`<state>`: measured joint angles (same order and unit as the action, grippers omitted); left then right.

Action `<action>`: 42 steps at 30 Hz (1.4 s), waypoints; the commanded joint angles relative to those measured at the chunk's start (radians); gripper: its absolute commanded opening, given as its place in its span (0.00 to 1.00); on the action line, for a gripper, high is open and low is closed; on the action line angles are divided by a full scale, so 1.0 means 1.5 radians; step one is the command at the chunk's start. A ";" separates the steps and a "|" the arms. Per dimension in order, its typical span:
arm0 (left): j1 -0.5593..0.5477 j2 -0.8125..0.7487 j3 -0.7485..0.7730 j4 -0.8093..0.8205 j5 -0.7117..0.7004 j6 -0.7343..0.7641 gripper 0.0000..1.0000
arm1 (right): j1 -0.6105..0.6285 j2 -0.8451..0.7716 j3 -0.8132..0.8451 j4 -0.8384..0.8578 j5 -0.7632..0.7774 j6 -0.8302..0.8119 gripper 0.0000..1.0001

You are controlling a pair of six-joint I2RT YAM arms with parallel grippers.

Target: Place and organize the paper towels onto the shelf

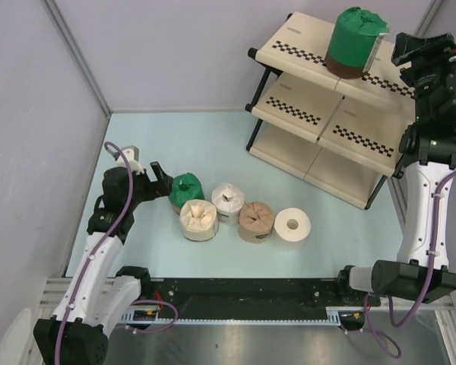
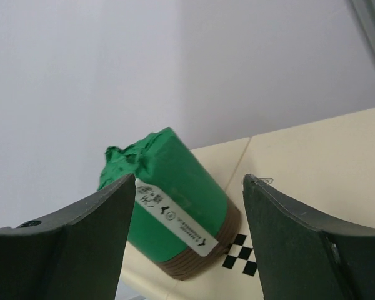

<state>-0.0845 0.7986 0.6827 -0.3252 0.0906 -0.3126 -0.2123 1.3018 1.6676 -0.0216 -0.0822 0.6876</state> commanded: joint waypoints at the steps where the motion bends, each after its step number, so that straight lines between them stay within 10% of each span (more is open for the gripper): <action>1: 0.003 0.002 0.007 0.004 0.008 0.008 1.00 | 0.008 0.019 0.076 -0.119 0.098 -0.015 0.73; 42: 0.003 0.007 0.007 0.002 0.009 0.008 1.00 | 0.137 0.113 0.218 -0.244 0.219 -0.159 0.74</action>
<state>-0.0845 0.8055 0.6827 -0.3256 0.0906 -0.3126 -0.0055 1.5738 1.9858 -0.4446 0.1955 0.4915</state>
